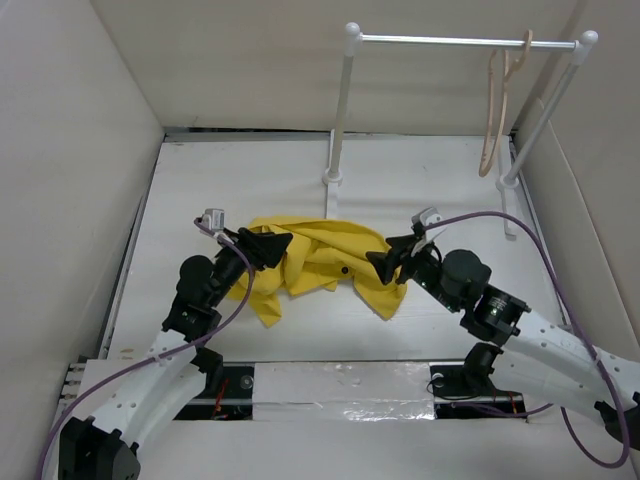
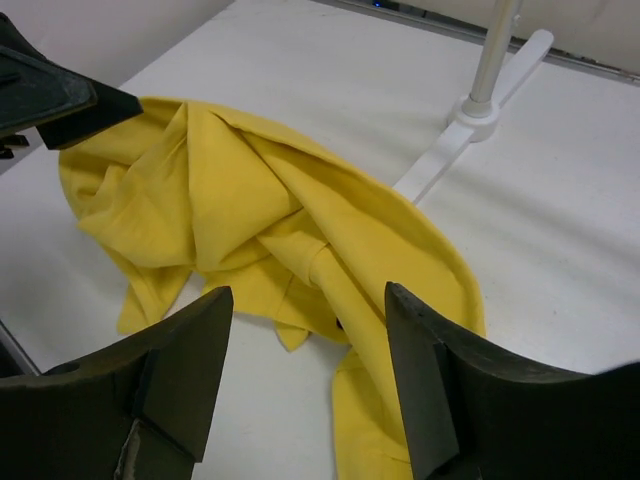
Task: Place the trousers on the hanger
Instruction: Flatten out the trousers at the center of the board.
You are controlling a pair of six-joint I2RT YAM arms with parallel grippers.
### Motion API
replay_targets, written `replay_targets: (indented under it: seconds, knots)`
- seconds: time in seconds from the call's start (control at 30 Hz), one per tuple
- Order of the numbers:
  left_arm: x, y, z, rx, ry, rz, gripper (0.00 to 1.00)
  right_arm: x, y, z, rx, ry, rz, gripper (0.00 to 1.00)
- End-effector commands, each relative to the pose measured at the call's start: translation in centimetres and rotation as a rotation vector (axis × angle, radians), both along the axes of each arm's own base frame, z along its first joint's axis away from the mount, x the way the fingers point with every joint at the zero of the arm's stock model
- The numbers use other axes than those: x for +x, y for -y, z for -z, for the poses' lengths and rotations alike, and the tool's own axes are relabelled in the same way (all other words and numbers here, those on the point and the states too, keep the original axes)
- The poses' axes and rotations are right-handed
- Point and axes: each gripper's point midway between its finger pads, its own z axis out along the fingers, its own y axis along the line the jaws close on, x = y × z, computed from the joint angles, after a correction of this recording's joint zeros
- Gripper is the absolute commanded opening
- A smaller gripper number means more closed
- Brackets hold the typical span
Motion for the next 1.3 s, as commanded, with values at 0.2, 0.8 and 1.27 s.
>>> replay_targets:
  seconds: [0.2, 0.8, 1.27]
  knots:
    - [-0.4, -0.7, 0.3, 0.033, 0.006, -0.021, 0.55, -1.3, 0.8, 2.5, -0.020, -0.068, -0.014, 0.00]
    - [-0.1, 3.1, 7.4, 0.332, -0.147, -0.097, 0.00, -0.8, 1.0, 10.6, -0.075, -0.253, 0.077, 0.70]
    - [-1.4, 3.5, 16.6, 0.511, -0.465, -0.216, 0.62, -2.9, 5.6, 18.6, -0.042, -0.505, 0.304, 0.65]
